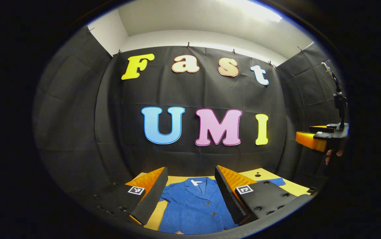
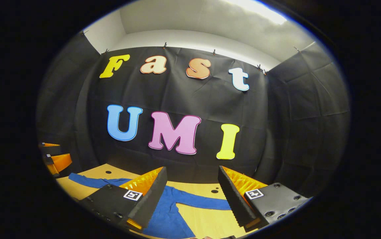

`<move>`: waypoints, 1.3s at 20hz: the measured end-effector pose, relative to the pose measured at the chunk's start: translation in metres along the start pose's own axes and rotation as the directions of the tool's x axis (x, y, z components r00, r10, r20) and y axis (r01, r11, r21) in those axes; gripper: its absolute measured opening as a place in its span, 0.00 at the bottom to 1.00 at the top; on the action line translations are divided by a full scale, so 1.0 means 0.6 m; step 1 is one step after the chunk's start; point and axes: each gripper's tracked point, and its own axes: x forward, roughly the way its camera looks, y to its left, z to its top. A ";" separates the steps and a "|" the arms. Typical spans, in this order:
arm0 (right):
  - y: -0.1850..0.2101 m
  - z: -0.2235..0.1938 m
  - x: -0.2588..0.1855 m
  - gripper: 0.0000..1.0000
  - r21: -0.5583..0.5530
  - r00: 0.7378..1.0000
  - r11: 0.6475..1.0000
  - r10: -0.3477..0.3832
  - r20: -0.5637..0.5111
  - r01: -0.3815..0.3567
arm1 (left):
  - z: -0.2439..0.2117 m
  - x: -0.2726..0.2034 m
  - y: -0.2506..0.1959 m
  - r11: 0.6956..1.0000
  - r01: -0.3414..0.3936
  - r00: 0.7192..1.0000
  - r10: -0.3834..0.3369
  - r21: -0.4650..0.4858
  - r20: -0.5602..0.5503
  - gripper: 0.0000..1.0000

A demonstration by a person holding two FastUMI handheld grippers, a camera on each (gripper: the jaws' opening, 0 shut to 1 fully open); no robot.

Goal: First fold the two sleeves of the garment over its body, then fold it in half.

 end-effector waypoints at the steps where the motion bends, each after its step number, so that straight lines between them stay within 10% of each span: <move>1: -0.002 0.018 0.017 0.96 -0.016 1.000 1.000 0.008 0.023 -0.008 | -0.003 0.004 0.004 1.000 -0.001 1.000 0.001 -0.001 -0.003 0.82; 10: -0.104 -0.031 0.215 0.99 0.004 0.997 0.998 -0.066 -0.044 0.067 | -0.028 0.042 0.011 0.999 -0.007 1.000 0.007 -0.037 -0.021 0.82; 16: -0.258 -0.259 0.366 0.96 -0.149 0.947 0.976 -0.191 -0.257 0.156 | -0.048 0.094 -0.007 0.998 -0.039 0.997 0.036 -0.047 -0.070 0.82; 26: -0.395 -0.771 0.367 1.00 0.002 0.569 0.933 -0.218 -0.793 0.361 | -0.101 0.200 -0.038 0.983 -0.181 0.959 0.173 -0.017 -0.224 0.82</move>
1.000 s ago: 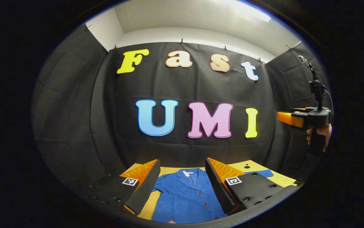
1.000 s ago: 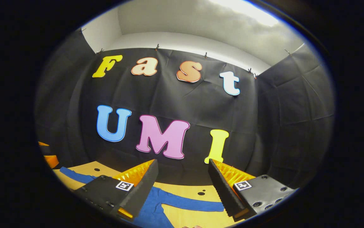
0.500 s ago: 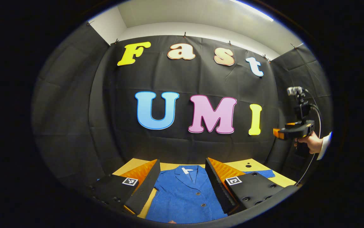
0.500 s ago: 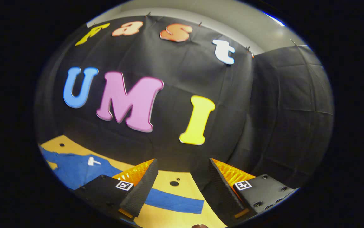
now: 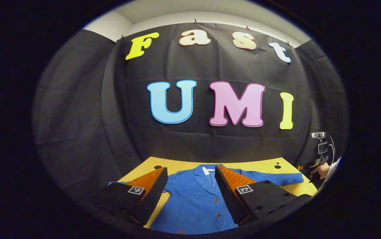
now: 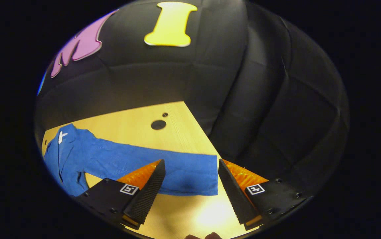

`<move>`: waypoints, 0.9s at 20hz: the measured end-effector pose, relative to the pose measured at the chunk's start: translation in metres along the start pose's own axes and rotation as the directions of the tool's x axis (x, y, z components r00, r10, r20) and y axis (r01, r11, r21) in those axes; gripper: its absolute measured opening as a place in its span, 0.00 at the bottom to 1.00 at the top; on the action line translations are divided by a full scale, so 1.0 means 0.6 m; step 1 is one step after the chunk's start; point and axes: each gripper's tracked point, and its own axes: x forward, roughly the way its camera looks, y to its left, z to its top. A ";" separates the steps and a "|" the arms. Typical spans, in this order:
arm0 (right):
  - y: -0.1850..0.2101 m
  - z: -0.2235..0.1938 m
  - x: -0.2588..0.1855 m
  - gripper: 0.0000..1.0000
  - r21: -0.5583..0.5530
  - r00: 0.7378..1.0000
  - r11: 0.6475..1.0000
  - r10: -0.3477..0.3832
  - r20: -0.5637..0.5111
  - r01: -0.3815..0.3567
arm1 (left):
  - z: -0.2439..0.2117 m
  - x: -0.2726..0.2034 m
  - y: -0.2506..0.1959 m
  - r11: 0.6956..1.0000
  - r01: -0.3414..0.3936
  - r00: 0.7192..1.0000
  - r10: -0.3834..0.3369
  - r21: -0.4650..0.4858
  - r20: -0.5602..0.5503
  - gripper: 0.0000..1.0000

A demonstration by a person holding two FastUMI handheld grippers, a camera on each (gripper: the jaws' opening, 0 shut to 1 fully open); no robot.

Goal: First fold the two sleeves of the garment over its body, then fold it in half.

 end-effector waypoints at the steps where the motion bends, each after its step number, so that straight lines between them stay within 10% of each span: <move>1: -0.007 -0.027 0.021 1.00 0.011 0.999 1.000 -0.007 -0.051 0.007 | -0.005 0.009 -0.013 1.000 0.006 1.000 -0.006 -0.006 -0.016 0.82; 13: -0.037 -0.081 0.073 0.98 0.117 0.986 0.993 0.015 -0.167 0.005 | -0.034 0.063 -0.081 0.998 0.053 0.994 -0.050 0.024 -0.098 0.82; 18: -0.009 -0.078 0.076 0.16 0.176 0.982 0.984 0.066 -0.175 -0.035 | -0.024 0.050 -0.075 0.997 0.044 0.996 -0.038 0.066 -0.083 0.82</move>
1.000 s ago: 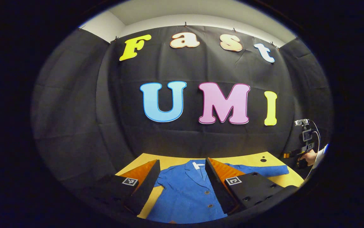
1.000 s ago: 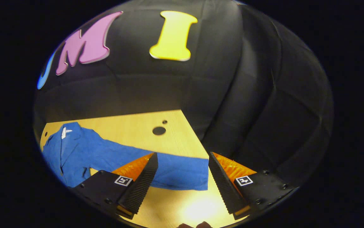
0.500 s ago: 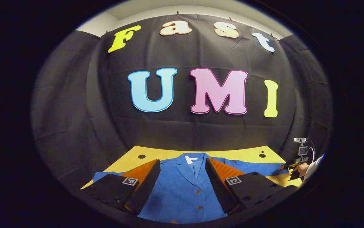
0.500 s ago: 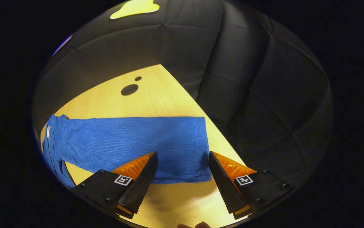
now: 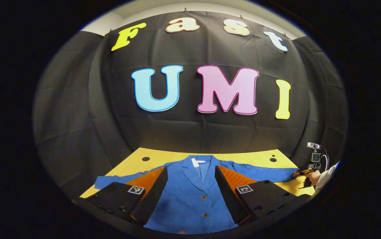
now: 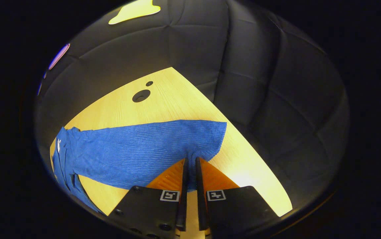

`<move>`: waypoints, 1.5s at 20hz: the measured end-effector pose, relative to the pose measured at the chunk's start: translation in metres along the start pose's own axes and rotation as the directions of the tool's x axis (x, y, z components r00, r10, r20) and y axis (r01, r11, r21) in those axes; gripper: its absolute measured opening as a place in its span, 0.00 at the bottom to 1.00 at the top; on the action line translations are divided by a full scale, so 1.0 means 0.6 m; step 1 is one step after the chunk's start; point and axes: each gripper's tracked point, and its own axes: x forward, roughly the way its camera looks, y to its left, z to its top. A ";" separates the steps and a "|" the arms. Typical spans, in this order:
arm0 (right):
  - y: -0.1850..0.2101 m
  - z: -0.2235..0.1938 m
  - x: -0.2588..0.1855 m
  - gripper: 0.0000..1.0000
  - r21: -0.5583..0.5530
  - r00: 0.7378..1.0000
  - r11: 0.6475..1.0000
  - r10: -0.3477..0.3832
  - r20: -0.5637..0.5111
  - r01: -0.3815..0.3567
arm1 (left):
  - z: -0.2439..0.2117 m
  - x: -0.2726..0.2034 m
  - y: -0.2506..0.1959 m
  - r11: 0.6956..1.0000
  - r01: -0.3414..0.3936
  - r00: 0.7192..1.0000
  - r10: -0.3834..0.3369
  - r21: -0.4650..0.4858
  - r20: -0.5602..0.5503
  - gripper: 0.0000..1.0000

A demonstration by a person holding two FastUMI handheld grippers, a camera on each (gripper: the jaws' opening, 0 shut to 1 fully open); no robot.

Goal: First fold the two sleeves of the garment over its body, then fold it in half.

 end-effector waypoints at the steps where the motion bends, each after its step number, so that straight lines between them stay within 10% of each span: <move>1: 0.004 0.000 0.001 0.16 0.012 1.000 1.000 0.010 -0.003 -0.010 | 0.002 -0.004 0.004 1.000 -0.007 1.000 0.006 0.015 0.003 0.82; 15: 0.203 0.094 -0.281 0.15 -0.054 0.939 0.989 0.151 0.311 -0.141 | -0.012 -0.037 0.047 0.992 0.117 0.993 -0.115 -0.039 0.040 0.82; 21: 0.447 0.079 -0.448 0.15 -0.275 0.883 0.943 0.285 0.372 -0.188 | -0.050 -0.059 0.211 0.994 0.103 0.994 -0.101 -0.043 0.044 0.82; 30: 0.809 -0.075 -0.465 0.15 -0.461 0.840 0.813 0.495 0.223 -0.356 | -0.121 -0.084 0.428 0.994 -0.050 0.999 0.050 -0.100 0.000 0.83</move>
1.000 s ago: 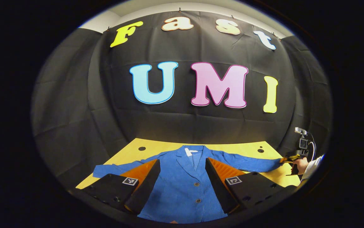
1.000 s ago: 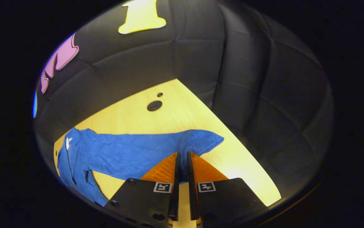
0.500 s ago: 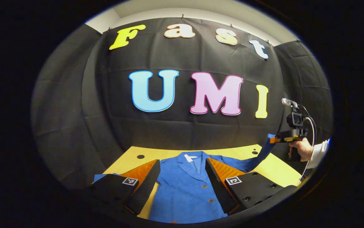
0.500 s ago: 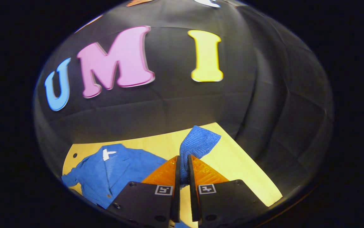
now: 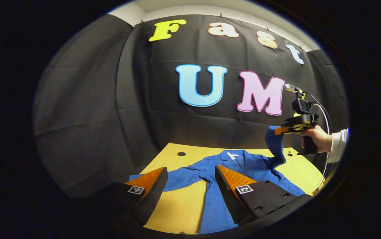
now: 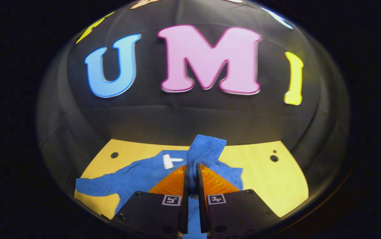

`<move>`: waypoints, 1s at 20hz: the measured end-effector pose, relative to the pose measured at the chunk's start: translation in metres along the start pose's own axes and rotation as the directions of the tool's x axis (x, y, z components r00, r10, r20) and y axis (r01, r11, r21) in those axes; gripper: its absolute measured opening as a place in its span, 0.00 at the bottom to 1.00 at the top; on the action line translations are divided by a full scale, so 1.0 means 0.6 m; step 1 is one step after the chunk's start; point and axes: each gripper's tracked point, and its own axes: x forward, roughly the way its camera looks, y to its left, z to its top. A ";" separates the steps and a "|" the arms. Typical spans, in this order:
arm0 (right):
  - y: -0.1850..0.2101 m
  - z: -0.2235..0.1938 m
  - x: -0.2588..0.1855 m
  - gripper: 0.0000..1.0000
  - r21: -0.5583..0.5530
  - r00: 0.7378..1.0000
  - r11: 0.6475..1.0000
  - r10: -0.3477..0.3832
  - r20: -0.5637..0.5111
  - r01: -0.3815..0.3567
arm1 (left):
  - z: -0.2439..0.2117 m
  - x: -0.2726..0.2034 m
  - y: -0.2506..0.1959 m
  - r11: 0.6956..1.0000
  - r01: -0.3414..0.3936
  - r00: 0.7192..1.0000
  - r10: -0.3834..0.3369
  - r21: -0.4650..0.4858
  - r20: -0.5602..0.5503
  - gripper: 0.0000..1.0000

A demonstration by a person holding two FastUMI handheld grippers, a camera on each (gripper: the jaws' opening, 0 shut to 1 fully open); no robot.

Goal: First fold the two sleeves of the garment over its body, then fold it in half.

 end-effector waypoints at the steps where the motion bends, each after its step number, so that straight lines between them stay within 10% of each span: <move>1: 0.032 -0.025 0.023 0.14 0.006 0.999 1.000 0.027 -0.036 -0.027 | -0.003 0.002 0.012 1.000 -0.014 1.000 0.014 0.000 -0.003 0.82; 14: 0.322 -0.270 0.174 0.06 0.183 0.902 0.959 0.270 -0.338 -0.218 | -0.089 -0.063 0.162 0.970 -0.241 0.966 0.237 -0.027 -0.099 0.82; 17: 0.333 -0.268 0.160 0.57 0.212 0.881 0.941 0.324 -0.343 -0.264 | -0.103 -0.073 0.174 0.968 -0.250 0.963 0.247 -0.021 -0.104 0.83; 20: 0.350 -0.255 0.136 0.69 0.214 0.862 0.917 0.392 -0.323 -0.337 | -0.131 -0.065 0.186 0.967 -0.254 0.957 0.248 -0.022 -0.148 0.82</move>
